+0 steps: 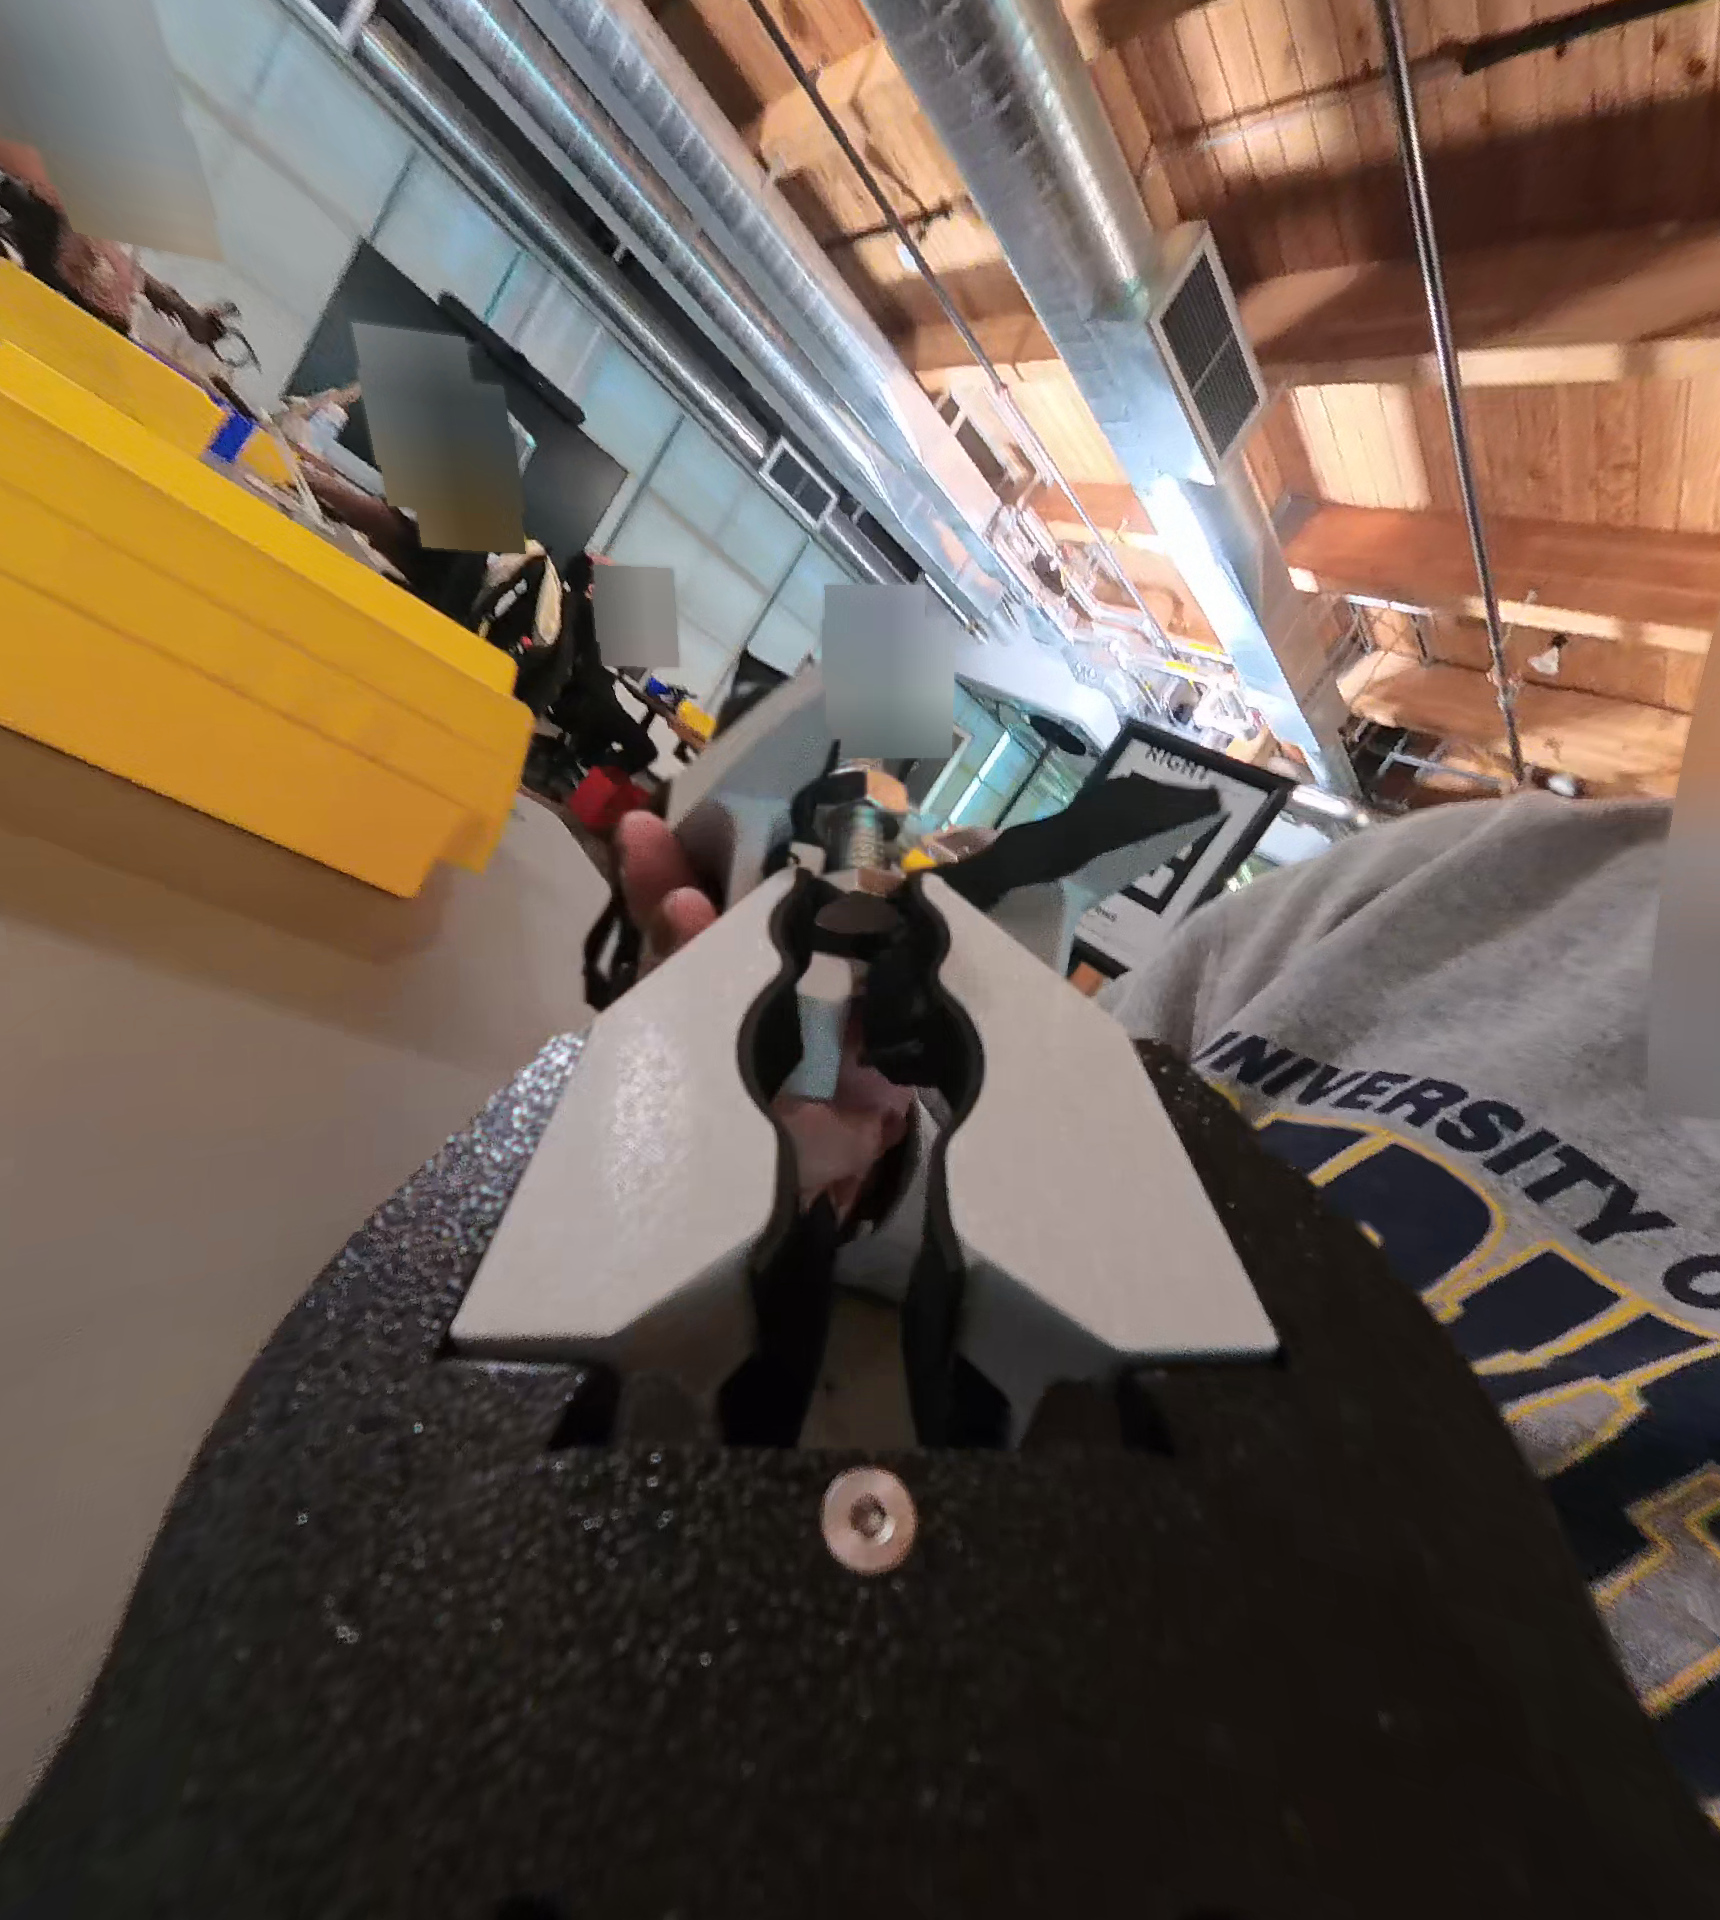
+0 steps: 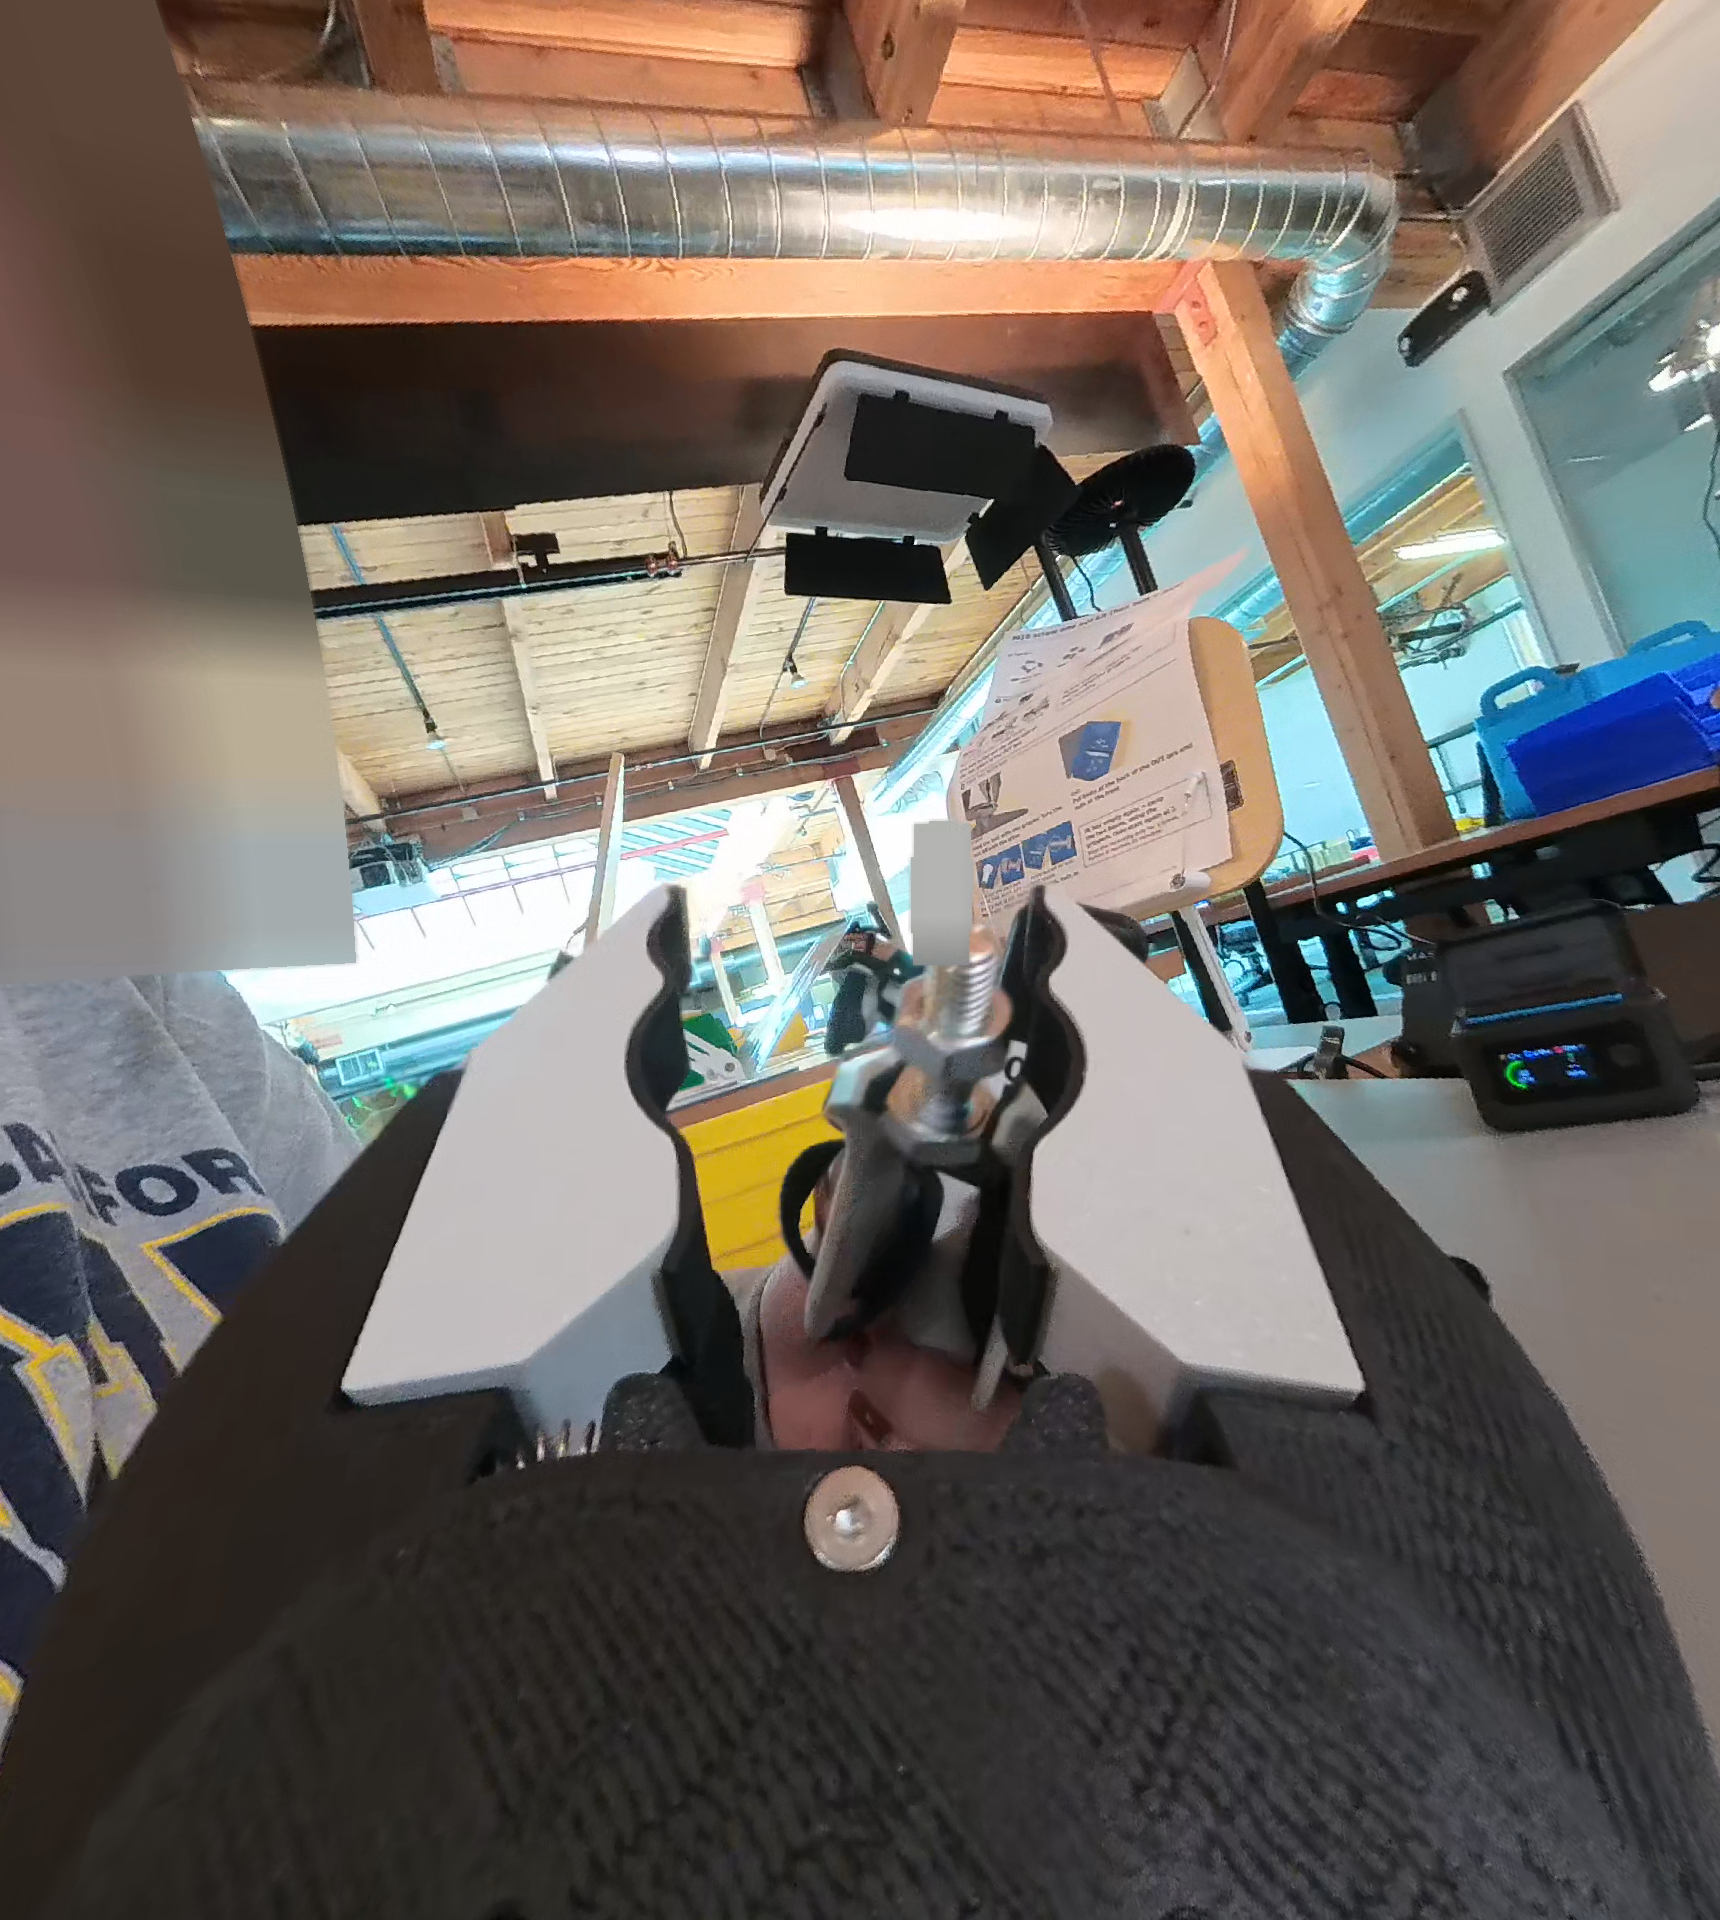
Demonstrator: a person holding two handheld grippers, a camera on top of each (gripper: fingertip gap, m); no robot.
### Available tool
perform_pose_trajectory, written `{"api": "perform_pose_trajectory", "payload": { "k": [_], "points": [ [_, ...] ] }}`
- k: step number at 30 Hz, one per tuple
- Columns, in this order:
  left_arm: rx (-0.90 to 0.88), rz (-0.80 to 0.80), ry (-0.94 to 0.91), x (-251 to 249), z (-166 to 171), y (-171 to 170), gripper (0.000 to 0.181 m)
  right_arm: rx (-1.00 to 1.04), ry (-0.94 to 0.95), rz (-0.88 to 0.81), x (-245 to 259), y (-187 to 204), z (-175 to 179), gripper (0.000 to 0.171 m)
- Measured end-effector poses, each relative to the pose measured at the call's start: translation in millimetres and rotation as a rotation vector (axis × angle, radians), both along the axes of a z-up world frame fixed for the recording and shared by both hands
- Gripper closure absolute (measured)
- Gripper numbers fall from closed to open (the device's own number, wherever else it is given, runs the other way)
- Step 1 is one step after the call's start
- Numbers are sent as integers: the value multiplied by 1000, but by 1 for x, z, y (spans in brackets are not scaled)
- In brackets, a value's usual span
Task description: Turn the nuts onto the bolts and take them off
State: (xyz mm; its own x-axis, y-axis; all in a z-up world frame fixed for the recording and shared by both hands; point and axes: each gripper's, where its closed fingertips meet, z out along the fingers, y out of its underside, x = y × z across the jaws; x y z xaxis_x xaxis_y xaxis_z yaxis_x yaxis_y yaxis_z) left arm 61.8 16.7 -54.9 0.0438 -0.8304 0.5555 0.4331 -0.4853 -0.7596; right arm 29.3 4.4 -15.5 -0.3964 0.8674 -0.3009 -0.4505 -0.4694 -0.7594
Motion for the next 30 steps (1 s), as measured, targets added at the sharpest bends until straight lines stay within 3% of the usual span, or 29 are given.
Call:
{"api": "perform_pose_trajectory", "payload": {
  "k": [4,6,13,17,22,23,25,27,30],
  "points": [
    [90,178,-65,-35,19,9,167,-22,-28,6,-2,3,-4,103],
    [104,259,-98,-56,24,13,167,-20,-27,-5,-1,5,-4,113],
    [186,179,155,-37,4,2,167,-94,-132,-121,-5,32,-20,145],
    [161,175,154,-33,-1,5,167,-64,-136,-114,-4,29,-20,162],
    [165,209,185,-33,-6,10,166,-58,-180,-130,-5,32,-24,163],
    [186,228,209,-33,-8,11,161,-35,-192,-155,-5,33,-24,163],
    [152,352,286,-40,-15,28,106,19,-205,-244,4,38,-16,164],
    [130,520,377,-56,-24,47,73,92,-249,-374,21,54,-4,164],
    [179,707,429,-79,-19,55,62,175,-422,-633,68,102,13,163]
  ]
}}
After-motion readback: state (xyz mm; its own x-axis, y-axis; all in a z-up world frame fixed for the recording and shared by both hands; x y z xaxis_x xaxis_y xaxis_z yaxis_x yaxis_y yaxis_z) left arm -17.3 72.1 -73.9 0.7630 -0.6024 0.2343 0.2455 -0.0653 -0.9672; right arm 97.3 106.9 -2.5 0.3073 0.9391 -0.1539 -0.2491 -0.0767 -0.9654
